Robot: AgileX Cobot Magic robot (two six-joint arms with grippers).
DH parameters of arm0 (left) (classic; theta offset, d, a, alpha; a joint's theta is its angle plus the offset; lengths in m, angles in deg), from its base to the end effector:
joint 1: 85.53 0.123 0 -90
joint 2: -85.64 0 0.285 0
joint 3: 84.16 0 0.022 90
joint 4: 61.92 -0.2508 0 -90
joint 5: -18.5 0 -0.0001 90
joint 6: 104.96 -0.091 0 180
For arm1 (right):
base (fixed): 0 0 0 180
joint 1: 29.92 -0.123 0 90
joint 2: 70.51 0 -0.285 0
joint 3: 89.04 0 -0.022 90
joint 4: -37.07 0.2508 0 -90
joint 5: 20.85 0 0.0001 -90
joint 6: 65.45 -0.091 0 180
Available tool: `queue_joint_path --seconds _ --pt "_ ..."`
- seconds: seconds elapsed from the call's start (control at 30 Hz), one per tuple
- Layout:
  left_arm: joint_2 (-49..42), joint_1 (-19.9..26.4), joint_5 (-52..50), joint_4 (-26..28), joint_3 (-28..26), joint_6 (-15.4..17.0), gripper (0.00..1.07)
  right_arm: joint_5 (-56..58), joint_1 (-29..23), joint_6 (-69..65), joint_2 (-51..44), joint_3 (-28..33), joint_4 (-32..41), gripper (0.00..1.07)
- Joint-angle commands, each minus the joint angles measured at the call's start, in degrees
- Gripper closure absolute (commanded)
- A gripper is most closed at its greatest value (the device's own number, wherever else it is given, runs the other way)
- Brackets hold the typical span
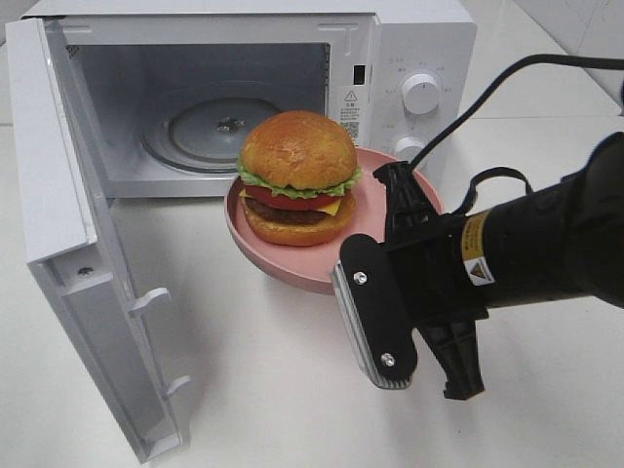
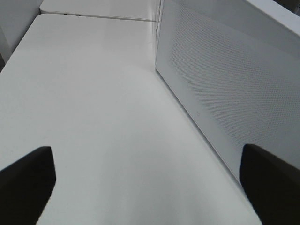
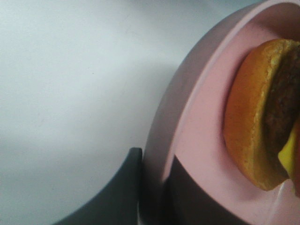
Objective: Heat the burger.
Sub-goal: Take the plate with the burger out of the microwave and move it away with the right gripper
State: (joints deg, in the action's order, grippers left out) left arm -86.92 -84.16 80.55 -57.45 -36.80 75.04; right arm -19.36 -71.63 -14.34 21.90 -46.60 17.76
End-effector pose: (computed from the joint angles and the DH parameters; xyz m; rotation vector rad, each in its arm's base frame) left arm -0.0092 -0.0065 0.2815 -0.0185 2.0378 -0.0782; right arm 0.2007 0.1778 0.1807 -1.9825 1.3391 -0.2480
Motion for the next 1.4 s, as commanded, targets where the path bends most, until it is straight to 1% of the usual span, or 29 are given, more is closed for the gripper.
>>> queue_joint_path --seconds 0.03,0.07,0.1,0.13,0.17,0.23,0.27,0.33,0.4,0.5,0.57,0.67,0.73,0.83,0.87,0.93,1.0,1.1,1.17,1.27,1.33,1.37,1.4 --pt "-0.86 0.11 -0.74 0.17 0.11 0.0 0.07 -3.9 0.17 0.69 -4.98 2.52 -0.57 1.07" --pt "-0.86 0.11 -0.74 0.17 0.11 0.0 0.07 -3.9 0.17 0.69 -4.98 2.52 -0.57 1.07" --pt "-0.86 0.11 -0.74 0.17 0.11 0.0 0.07 -3.67 0.17 0.69 -7.28 4.53 -0.57 1.07" --pt "-0.86 0.11 -0.74 0.17 0.11 0.0 0.07 -3.67 0.17 0.69 -7.28 4.53 -0.57 1.07" --pt "-0.86 0.11 -0.74 0.17 0.11 0.0 0.07 -3.38 0.17 0.69 -9.68 6.47 -0.57 1.07" --pt "-0.86 0.11 -0.74 0.17 0.11 0.0 0.07 -3.04 0.17 0.69 -10.66 7.16 -0.52 1.07" --pt "-0.86 0.11 -0.74 0.17 0.11 0.0 0.07 -1.49 0.17 0.69 -13.01 8.37 -0.52 1.07" --pt "-0.86 0.11 -0.74 0.17 0.11 0.0 0.07 -0.92 0.17 0.69 -14.15 8.94 -0.52 1.07" --pt "-0.86 0.11 -0.74 0.17 0.11 0.0 0.07 2.35 0.17 0.69 -18.45 10.71 -0.52 1.07" --pt "-0.86 0.11 -0.74 0.17 0.11 0.0 0.07 3.21 0.17 0.52 -19.77 11.17 -0.52 1.07" --pt "-0.86 0.11 -0.74 0.17 0.11 0.0 0.07 6.53 0.17 0.46 -23.61 11.92 -0.8 1.07" --pt "-0.86 0.11 -0.74 0.17 0.11 0.0 0.07 9.57 0.17 0.06 -25.78 12.15 -1.95 1.07" --pt "-0.86 0.11 -0.74 0.17 0.11 0.0 0.07 15.18 0.17 -3.21 -30.08 12.2 -4.58 1.07" --pt "-0.86 0.11 -0.74 0.17 0.11 0.0 0.07 16.56 0.17 -4.58 -31.28 12.2 -5.39 1.07" --pt "-0.86 0.11 -0.74 0.17 0.11 0.0 0.07 18.85 0.17 -6.99 -33.52 12.2 -6.93 1.07" --pt "-0.86 0.11 -0.74 0.17 0.11 0.0 0.07 20.05 0.17 -8.25 -34.55 12.2 -7.68 1.07" --pt "-0.86 0.11 -0.74 0.17 0.11 0.0 0.07 24.69 0.17 -13.29 -37.82 12.2 -10.14 1.07" --pt "-0.86 0.11 -0.74 0.17 0.11 0.0 0.07 25.84 0.17 -14.67 -38.5 12.2 -10.77 1.07" --pt "-0.86 0.11 -0.74 0.17 0.11 0.0 0.07 29.97 0.17 -19.42 -39.53 12.2 -12.72 1.07" --pt "-0.86 0.11 -0.74 0.17 0.11 0.0 0.07 31.05 0.17 -21.08 -39.53 12.2 -13.41 1.07" --pt "-0.86 0.11 -0.74 0.17 0.11 0.0 0.07 33.86 0.17 -26.99 -39.53 12.2 -15.93 1.07" --pt "-0.86 0.11 -0.74 0.17 0.11 0.0 0.07 33.86 0.17 -26.99 -39.53 12.2 -15.93 1.07" --pt "-0.86 0.11 -0.74 0.17 0.11 0.0 0.07 35.58 0.17 -31.05 -39.42 12.2 -17.7 1.07"
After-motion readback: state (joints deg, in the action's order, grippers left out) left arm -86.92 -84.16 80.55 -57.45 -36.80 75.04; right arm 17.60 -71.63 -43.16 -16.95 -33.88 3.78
